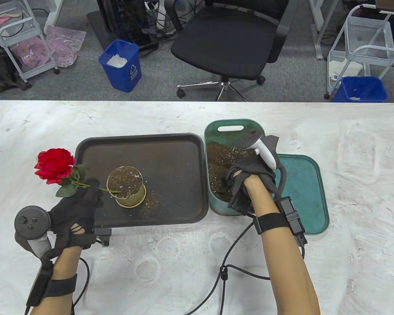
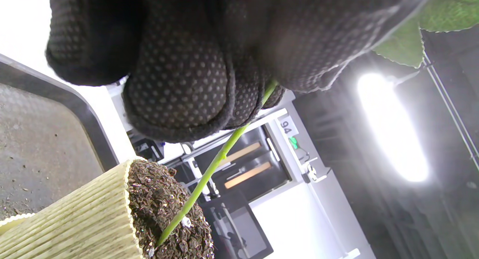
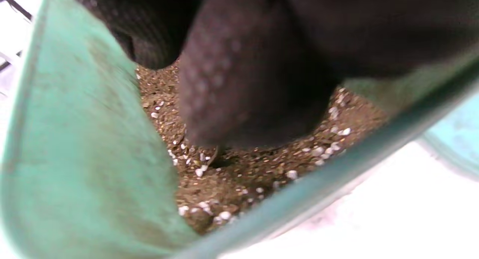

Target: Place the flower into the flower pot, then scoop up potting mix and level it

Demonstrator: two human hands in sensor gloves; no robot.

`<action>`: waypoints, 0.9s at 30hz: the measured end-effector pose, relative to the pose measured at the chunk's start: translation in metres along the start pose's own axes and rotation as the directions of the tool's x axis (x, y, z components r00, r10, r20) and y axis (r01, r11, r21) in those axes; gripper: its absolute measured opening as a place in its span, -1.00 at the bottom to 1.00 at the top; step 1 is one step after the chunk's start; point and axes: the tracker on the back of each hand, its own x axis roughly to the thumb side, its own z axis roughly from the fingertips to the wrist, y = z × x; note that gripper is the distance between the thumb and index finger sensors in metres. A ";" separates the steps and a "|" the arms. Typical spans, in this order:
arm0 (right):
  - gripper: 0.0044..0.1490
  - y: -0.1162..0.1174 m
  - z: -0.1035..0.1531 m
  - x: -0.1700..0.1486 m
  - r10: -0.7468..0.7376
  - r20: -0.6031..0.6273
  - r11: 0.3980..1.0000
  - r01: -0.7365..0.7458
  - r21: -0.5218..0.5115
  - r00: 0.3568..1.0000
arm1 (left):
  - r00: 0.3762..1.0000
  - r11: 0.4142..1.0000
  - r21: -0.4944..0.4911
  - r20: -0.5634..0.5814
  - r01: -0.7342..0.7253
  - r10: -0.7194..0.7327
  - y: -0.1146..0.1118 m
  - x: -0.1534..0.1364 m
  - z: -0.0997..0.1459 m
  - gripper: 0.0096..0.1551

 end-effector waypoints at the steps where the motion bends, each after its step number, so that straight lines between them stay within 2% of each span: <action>1: -0.33 -0.001 -0.001 -0.002 -0.033 0.003 0.999 0.033 0.008 0.999 | 1.000 1.000 0.000 -0.001 0.000 0.000 0.000 0.000 0.000 -0.55; 6: -0.31 -0.002 -0.006 -0.012 -0.237 0.030 0.972 0.236 0.016 0.971 | 1.000 1.000 -0.001 0.001 0.000 0.000 0.000 0.001 0.000 -0.55; 9: -0.31 -0.003 -0.003 -0.020 -0.364 0.048 0.931 0.364 0.013 0.930 | 1.000 1.000 -0.003 0.000 -0.004 0.004 0.000 0.000 0.000 -0.55; 20: -0.31 -0.008 0.025 -0.041 -0.568 0.104 0.821 0.571 -0.006 0.817 | 1.000 1.000 -0.004 -0.004 -0.012 0.012 -0.001 0.000 0.001 -0.55; 27: -0.32 -0.011 0.053 -0.049 -0.654 0.202 0.738 0.673 -0.038 0.729 | 1.000 1.000 -0.004 -0.011 -0.019 0.019 -0.001 0.000 0.001 -0.55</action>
